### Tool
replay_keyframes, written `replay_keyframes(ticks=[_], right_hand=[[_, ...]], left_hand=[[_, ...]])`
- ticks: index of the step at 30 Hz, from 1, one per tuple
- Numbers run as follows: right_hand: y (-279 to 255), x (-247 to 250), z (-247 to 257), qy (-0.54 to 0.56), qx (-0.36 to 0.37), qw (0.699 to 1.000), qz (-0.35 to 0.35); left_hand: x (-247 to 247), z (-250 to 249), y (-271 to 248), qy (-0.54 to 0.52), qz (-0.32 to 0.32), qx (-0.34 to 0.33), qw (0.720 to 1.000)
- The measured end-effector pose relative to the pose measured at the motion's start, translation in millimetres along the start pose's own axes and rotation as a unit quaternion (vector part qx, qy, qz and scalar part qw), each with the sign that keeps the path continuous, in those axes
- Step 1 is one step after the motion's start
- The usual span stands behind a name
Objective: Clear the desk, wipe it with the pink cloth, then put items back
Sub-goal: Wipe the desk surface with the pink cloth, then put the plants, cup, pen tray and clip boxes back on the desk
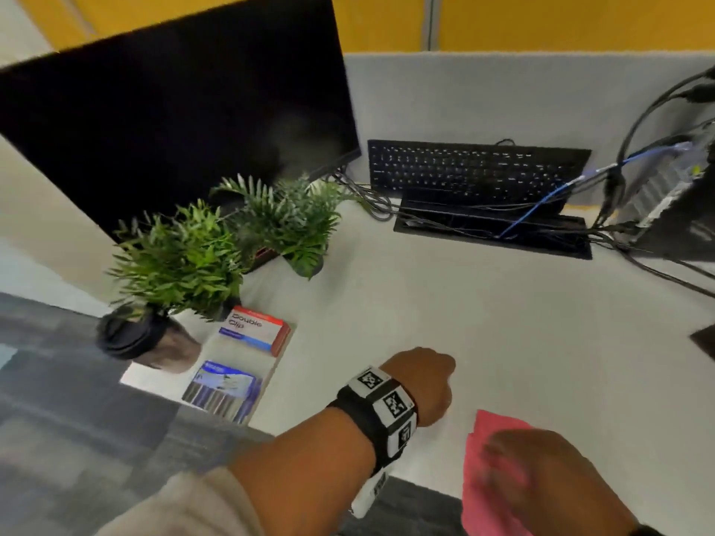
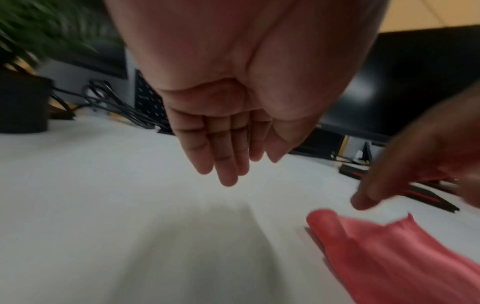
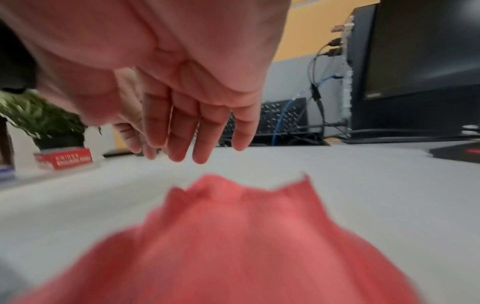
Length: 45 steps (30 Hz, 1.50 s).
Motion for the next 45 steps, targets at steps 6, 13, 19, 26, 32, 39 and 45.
replay_keyframes(ticks=[6, 13, 19, 26, 32, 39, 45], right_hand=[[53.9, 46.7, 97.9, 0.073, 0.096, 0.993, -0.017], [88.5, 28.2, 201.5, 0.184, 0.134, 0.973, 0.02], [108.3, -14.6, 288.6, 0.225, 0.131, 0.964, 0.049], [144.9, -70.7, 381.3, 0.271, 0.088, 0.948, 0.142], [178.7, -94.7, 423.9, 0.293, 0.057, 0.951, 0.083], [183.3, -96.4, 431.7, 0.316, 0.058, 0.946, 0.036], [158.3, -84.2, 435.6, 0.343, 0.091, 0.934, 0.033]], left_hand=[[53.1, 34.6, -75.4, -0.057, -0.22, 0.068, 0.971], [62.8, 108.3, -166.3, -0.08, -0.34, 0.166, 0.922], [48.2, 202.7, -226.2, -0.118, -0.369, 0.295, 0.874], [45.1, 318.1, -267.6, -0.245, -0.387, 0.458, 0.762], [70.7, 366.7, -239.5, -0.42, -0.334, 0.319, 0.781], [80.3, 383.3, -232.3, -0.44, -0.319, 0.237, 0.805], [94.8, 367.2, -266.1, -0.426, -0.322, 0.224, 0.816]])
Point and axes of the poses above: each hand's wrist, its own y-axis towards the middle knuckle, its own x-axis out of the back of the hand, z = x × y, the point moved 4 cm from there along y, towards the middle knuckle, and after that the axes turned 5 degrees about -z, right-handed, at the moved point
